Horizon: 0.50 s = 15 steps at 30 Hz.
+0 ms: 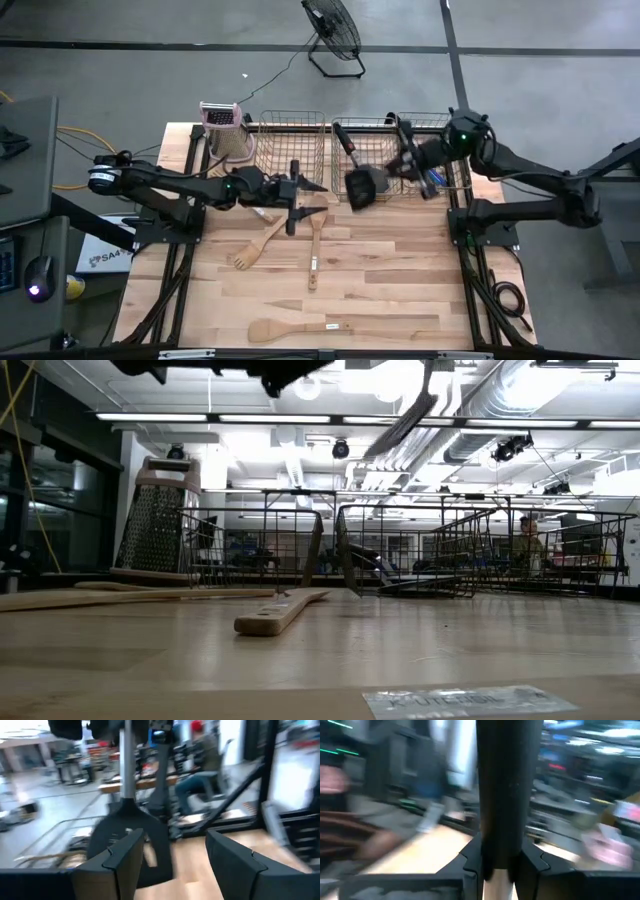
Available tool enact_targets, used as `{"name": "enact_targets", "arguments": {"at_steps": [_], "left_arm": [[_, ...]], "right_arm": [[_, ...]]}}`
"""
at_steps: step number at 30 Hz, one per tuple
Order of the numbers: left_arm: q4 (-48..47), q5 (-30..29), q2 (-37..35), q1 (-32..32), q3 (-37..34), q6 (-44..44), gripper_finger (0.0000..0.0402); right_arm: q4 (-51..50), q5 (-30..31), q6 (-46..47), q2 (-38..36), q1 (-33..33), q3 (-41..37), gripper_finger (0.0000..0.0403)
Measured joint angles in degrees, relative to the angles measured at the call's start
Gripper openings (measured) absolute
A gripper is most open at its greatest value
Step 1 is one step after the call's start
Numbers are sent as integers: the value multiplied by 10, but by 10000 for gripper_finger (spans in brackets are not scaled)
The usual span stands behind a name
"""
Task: Pick & Place Kitchen Items
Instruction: Put the black slotted turner spatula into the middle mesh basket
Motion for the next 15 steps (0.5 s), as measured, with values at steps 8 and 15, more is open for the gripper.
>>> {"name": "enact_targets", "arguments": {"at_steps": [8, 15], "left_arm": [[-4, 114, 10, 0, 20, -73, 211], [-3, 132, 54, -14, 39, -78, 211]], "right_arm": [[29, -77, 1, 33, 124, 0, 59], [113, -50, -30, 101, 212, 0, 59]]}}
